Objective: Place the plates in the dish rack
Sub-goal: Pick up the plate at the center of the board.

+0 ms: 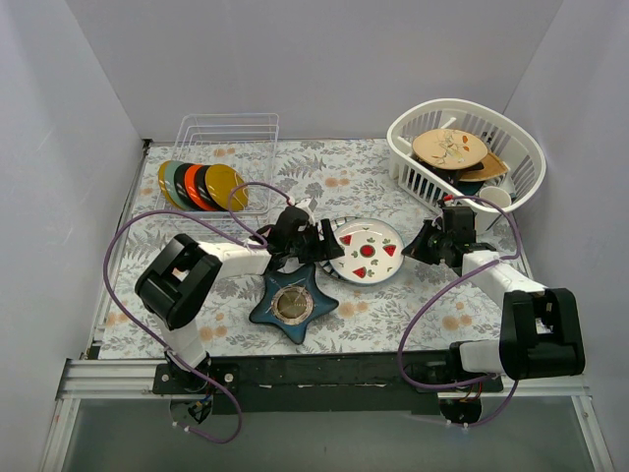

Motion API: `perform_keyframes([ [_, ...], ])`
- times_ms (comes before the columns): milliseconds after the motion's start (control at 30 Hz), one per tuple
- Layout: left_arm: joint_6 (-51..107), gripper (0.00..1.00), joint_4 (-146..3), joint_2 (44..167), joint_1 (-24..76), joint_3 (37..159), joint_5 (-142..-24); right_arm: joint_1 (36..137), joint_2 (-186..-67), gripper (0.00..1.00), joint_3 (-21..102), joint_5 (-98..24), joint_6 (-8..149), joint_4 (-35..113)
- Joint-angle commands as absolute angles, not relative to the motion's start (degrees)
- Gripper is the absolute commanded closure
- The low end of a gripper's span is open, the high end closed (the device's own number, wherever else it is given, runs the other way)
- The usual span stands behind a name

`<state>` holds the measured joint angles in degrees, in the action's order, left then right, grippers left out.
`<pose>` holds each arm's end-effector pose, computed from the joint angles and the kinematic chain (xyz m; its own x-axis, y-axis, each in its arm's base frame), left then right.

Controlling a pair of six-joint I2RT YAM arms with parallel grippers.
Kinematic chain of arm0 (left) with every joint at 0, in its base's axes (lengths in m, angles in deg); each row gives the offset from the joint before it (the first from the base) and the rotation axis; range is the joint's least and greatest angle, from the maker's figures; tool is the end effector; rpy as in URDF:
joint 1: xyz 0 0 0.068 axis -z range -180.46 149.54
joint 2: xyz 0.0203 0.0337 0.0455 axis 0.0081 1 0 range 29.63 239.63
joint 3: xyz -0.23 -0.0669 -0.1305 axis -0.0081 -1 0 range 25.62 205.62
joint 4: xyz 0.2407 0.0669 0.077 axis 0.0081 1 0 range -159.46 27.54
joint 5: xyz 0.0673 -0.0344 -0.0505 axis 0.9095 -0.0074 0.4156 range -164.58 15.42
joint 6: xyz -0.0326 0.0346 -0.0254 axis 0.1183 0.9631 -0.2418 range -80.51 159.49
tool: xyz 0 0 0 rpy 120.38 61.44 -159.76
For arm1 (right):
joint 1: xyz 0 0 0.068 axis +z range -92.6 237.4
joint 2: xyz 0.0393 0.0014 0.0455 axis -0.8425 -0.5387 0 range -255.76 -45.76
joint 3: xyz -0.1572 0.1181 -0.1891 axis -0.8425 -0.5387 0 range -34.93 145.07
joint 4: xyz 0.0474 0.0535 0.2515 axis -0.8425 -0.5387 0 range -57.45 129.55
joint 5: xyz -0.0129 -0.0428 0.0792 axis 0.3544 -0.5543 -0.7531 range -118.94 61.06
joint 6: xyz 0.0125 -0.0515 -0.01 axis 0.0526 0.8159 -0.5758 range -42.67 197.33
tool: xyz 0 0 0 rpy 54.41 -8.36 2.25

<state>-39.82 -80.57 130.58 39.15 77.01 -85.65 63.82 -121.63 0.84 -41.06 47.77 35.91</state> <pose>0.2731 -0.2348 0.1574 -0.8176 -0.5751 -0.0281 -0.3330 0.5121 -0.7918 0.2578 0.0364 0.1823 -0.7259 0.4037 -0.5569 0.1127 0.8685 0.4827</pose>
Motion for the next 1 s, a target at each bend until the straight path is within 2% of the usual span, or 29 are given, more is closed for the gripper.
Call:
perform_keyframes([
  [0, -39.79, 0.35, -80.18, 131.23, 39.61, 76.51, -85.65, 63.12, -121.87, 0.99, -0.39, -40.10, 49.30, 35.59],
  [267, -41.90, 0.43, -83.60, 134.65, 40.76, 77.21, -87.68, 63.03, -122.40, 0.99, -1.71, -42.82, 49.12, 37.00],
  [367, -42.60, 0.57, -84.48, 135.80, 41.20, 77.56, -88.38, 63.03, -123.01, 0.99, -1.80, -43.88, 49.21, 37.35],
  [400, -42.60, 0.69, -84.57, 135.98, 41.28, 77.65, -88.38, 63.11, -123.27, 0.99, -1.88, -44.06, 49.21, 37.44],
  [500, -42.95, 0.82, -84.84, 136.50, 41.37, 77.65, -88.82, 63.03, -123.80, 0.99, -2.15, -44.49, 49.38, 37.79],
  [533, -42.95, 0.92, -84.93, 136.59, 41.37, 77.56, -88.82, 63.03, -123.89, 0.99, -2.24, -44.58, 49.38, 37.88],
  [600, -43.04, 0.99, -85.01, 136.68, 41.37, 77.47, -88.73, 63.03, -124.33, 0.98, -2.59, -44.93, 49.12, 38.49],
  [633, -43.13, 1.00, -85.10, 136.68, 41.37, 77.30, -88.56, 63.03, -124.33, 0.95, -2.76, -45.11, 49.12, 38.67],
  [667, -43.04, 1.00, -85.19, 136.59, 41.37, 77.21, -88.47, 63.03, -124.59, 0.87, -2.85, -45.20, 48.77, 38.93],
  [767, -43.13, 1.00, -85.28, 136.77, 41.37, 77.03, -88.47, 62.94, -124.86, 0.73, -3.38, -46.16, 48.59, 39.02],
  [933, -43.39, 1.00, -85.80, 137.21, 41.37, 76.68, -88.91, 62.85, -124.77, 0.59, -3.82, -47.40, 48.33, 41.57],
  [967, -43.48, 1.00, -86.07, 137.30, 41.37, 76.51, -89.00, 62.76, -124.60, 0.53, -3.82, -47.66, 48.24, 41.65],
])
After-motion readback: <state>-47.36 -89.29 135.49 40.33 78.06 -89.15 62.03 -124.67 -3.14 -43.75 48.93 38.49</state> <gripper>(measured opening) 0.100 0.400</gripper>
